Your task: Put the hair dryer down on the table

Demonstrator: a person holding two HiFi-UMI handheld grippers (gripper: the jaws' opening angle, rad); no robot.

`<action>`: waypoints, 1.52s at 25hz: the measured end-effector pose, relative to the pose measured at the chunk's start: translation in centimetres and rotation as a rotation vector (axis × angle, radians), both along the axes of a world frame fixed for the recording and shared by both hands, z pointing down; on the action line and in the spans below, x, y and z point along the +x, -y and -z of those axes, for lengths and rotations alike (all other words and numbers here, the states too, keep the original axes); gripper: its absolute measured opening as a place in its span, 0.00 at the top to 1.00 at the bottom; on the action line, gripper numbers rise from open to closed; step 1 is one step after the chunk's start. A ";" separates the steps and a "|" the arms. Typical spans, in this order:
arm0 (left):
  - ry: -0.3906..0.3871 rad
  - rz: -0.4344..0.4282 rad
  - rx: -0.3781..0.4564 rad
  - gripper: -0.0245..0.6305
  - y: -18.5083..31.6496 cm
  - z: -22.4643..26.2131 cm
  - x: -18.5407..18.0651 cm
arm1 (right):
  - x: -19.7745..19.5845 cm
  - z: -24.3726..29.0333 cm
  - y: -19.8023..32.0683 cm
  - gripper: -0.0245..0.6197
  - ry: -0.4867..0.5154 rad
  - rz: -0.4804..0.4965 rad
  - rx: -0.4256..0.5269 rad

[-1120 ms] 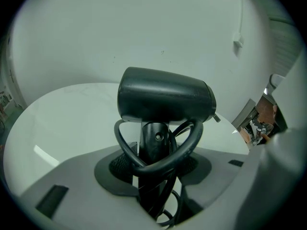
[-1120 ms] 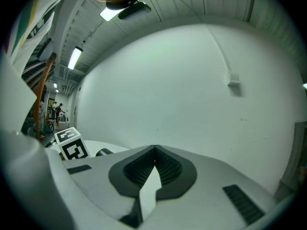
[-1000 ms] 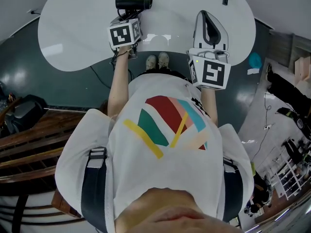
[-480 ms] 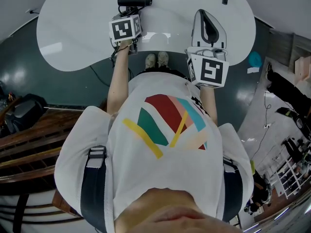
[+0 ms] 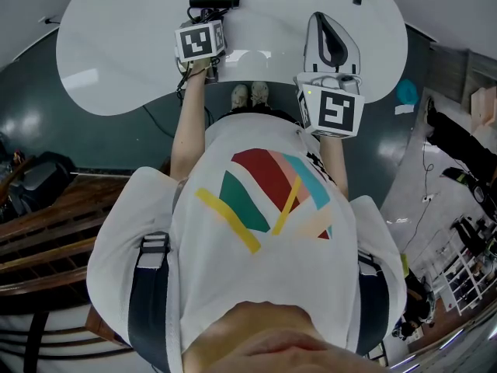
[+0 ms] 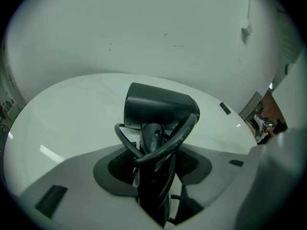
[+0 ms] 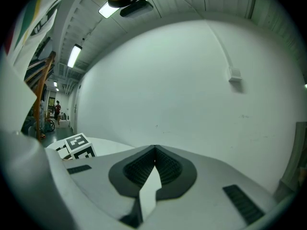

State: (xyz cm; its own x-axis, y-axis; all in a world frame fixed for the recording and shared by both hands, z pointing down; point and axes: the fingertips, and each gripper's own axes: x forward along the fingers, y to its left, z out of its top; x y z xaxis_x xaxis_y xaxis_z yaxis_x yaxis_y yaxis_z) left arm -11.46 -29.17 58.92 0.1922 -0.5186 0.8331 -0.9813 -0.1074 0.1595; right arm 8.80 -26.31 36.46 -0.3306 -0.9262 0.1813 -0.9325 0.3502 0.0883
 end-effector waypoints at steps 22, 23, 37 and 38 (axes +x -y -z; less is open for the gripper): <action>0.086 -0.003 0.035 0.60 0.0 -0.4 0.1 | -0.6 0.3 -1.3 0.95 0.010 0.015 0.014; 0.087 0.004 0.038 0.59 -0.1 -0.4 0.0 | -0.6 0.3 -1.5 0.95 0.010 0.015 0.014; 0.059 0.031 0.033 0.45 -0.3 -0.3 0.2 | -0.5 0.7 -2.3 0.95 0.010 0.019 0.023; 0.052 0.028 0.040 0.44 -0.3 -0.2 0.3 | -0.5 0.7 -2.4 0.95 0.010 0.019 0.023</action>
State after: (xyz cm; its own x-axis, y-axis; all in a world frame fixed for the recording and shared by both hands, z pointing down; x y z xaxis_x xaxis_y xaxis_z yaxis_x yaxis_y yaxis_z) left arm -11.12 -28.91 59.08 0.1344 -0.5559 0.8203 -0.9909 -0.0851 0.1046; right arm 8.34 -23.96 35.77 -0.3498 -0.9237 0.1561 -0.9267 0.3657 0.0871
